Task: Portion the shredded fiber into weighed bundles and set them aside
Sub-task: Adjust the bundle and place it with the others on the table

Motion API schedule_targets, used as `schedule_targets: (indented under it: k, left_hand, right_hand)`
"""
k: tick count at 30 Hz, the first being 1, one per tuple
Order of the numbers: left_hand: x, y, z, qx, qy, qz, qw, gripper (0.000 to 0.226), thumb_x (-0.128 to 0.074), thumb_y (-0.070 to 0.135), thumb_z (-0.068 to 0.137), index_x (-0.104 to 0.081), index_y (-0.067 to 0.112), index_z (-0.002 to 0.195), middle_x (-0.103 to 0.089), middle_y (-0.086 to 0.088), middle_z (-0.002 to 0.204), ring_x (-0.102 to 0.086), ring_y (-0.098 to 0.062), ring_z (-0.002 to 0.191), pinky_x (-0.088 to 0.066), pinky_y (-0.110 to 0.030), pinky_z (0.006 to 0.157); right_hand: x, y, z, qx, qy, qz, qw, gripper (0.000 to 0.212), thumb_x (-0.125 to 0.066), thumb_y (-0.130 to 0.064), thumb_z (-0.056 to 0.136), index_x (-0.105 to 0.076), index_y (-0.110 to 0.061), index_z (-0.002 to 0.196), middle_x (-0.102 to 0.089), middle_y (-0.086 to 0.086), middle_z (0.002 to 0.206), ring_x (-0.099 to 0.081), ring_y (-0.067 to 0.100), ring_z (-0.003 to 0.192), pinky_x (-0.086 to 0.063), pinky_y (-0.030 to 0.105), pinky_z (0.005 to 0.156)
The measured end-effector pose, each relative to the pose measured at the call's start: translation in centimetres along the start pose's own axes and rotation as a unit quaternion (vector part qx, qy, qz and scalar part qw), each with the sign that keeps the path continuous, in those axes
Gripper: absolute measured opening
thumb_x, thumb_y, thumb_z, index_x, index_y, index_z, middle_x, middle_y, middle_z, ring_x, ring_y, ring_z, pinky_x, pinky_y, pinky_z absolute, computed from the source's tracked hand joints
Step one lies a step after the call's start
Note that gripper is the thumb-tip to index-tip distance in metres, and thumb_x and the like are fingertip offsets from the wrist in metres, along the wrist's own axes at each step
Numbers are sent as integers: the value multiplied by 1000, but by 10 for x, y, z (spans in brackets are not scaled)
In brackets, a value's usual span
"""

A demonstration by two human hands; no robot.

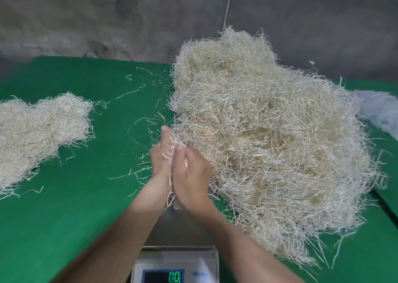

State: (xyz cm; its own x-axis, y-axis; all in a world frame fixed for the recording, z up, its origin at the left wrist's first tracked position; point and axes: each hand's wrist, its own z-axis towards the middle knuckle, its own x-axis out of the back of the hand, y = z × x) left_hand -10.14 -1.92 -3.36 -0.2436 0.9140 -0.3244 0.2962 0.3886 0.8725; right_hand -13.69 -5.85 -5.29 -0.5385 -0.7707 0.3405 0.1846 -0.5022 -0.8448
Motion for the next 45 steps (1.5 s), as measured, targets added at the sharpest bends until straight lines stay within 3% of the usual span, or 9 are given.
schedule_targets:
  k: [4,10,15,18,25,26,33,41,45]
  left_hand:
    - [-4,-8,-8,25,-15,65,997,45,-45,44,97,-59,1,103,-68,-8,74,-66,-13,70,-50,-19,65]
    - [-7,2,1,-5,-9,17,1000,34,-50,32,97,-55,11,70,-50,-8,56,-46,-14,46,-37,-19,44]
    - [-8,4,12,-122,-44,158,979,39,-51,46,93,-53,14,115,-57,-1,119,-55,-8,100,-45,-26,82]
    - [-16,9,17,-172,-62,210,960,61,-46,54,90,-36,10,131,-48,-4,124,-53,-11,103,-47,-19,79]
    - [2,-7,5,-44,-150,133,979,91,-30,84,68,-28,36,145,-30,12,150,-31,-15,137,-18,-37,104]
    - [3,-9,1,21,-202,108,973,92,-31,85,66,-27,38,145,-30,10,150,-31,-18,138,-15,-46,111]
    - [-2,-1,24,18,16,80,996,33,-46,41,96,-56,16,78,-59,5,50,-57,-5,44,-47,-20,53]
    - [-19,11,17,29,11,-14,999,31,-59,33,90,-57,13,67,-45,2,53,-41,-13,46,-34,-24,49]
    - [-17,-6,9,-16,19,168,986,46,-38,38,100,-58,0,116,-46,4,65,-41,-7,56,-35,-21,51]
  right_hand:
    - [18,9,41,-67,-5,77,995,30,-46,-19,99,-65,-16,76,-57,-11,65,-47,24,46,-41,39,51]
    - [0,8,19,-8,16,1,1000,29,-47,-23,96,-46,-16,68,-51,-4,58,-36,12,47,-29,31,46]
    - [31,11,42,-61,-87,147,983,32,-41,-47,96,-30,-55,125,-31,-25,142,-31,-5,130,-30,26,105]
    - [24,0,32,-66,-188,191,961,45,-38,-73,84,-22,-71,126,-21,-58,122,-22,-23,125,-28,19,104]
    - [37,7,71,-152,55,309,937,14,-54,-28,94,-57,-41,96,-54,-26,97,-43,-11,66,-47,9,75]
    - [39,7,77,-150,55,296,942,15,-52,-27,95,-55,-39,103,-51,-29,98,-33,-2,108,-43,9,82]
    - [0,28,5,114,-87,-55,988,19,-40,-46,93,-49,-29,94,-41,-9,98,-44,10,90,-37,26,76]
    - [-4,16,19,-6,30,46,998,39,-42,-23,96,-34,-26,58,-35,-13,55,-32,9,49,-27,29,49]
    - [11,24,47,-75,-10,55,996,45,-42,-21,99,-35,-21,55,-40,-2,52,-34,14,47,-35,40,51]
